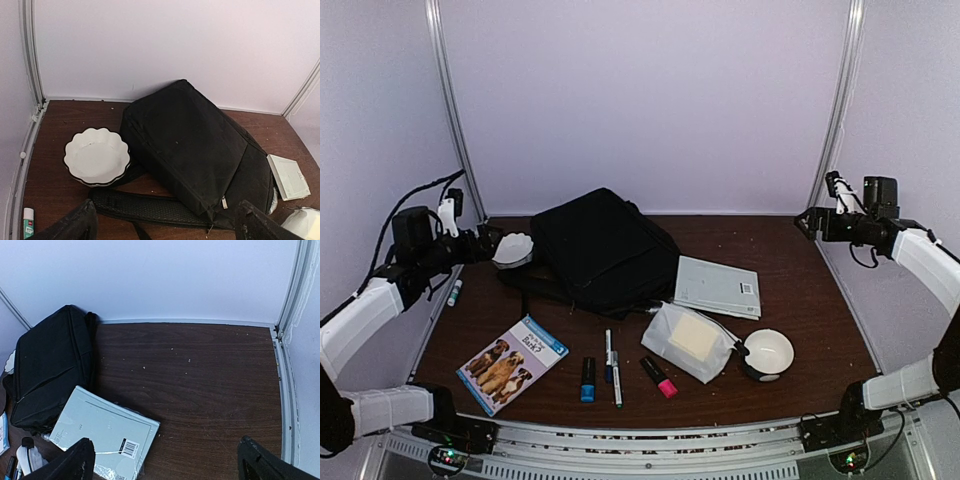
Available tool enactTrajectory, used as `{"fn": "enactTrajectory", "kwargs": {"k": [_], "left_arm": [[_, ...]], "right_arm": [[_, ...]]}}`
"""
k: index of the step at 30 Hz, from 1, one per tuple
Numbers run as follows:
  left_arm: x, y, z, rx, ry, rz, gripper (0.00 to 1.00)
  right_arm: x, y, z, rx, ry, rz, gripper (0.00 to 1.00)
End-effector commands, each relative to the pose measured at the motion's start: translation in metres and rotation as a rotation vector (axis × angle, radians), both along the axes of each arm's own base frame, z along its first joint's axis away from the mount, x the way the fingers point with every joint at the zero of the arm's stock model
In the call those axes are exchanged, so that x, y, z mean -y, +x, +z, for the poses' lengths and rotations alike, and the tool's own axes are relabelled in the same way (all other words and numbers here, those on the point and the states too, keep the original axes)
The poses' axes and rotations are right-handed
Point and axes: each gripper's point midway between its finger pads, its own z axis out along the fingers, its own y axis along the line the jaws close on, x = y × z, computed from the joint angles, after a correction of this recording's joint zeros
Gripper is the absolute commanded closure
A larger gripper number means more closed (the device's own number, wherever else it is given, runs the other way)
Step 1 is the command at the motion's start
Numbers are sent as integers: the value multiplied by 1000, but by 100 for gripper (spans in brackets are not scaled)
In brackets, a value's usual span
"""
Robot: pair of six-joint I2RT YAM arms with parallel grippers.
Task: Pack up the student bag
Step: Pick up the book at the center of the board.
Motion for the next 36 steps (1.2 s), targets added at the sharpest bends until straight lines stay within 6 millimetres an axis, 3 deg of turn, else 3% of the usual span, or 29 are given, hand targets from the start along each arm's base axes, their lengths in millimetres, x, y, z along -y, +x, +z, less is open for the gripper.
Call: {"fn": "enactTrajectory", "kwargs": {"k": [1,5,10,13,16,23,30,34,36], "left_arm": [[7,20,-10,-32,-21,-23,4],[36,33,-30,-145,57,-136,20],[95,23,-37,-177,252,-267,30],[137,15,-41,-159,383,-346,33],[177,9,-57,-163,492,-435,35],[249,-10,-93,-201,629,-587,36],[281,-28,-113,-258,575,-640,35],[278,-35,-113,-273,535,-630,34],[275,-39,-113,-270,515,-622,34]], "right_arm": [[23,9,0,-14,-9,-127,0],[0,19,-35,-166,95,56,3],[-34,12,-30,-146,124,219,0],[-59,-2,-28,-113,38,311,1],[-85,-18,-39,-109,-118,384,5],[-156,-71,-69,-125,-319,685,24],[-180,-91,-98,-212,-368,786,35],[-202,-119,-109,-258,-363,929,31],[-211,-122,-113,-266,-364,941,29]]}}
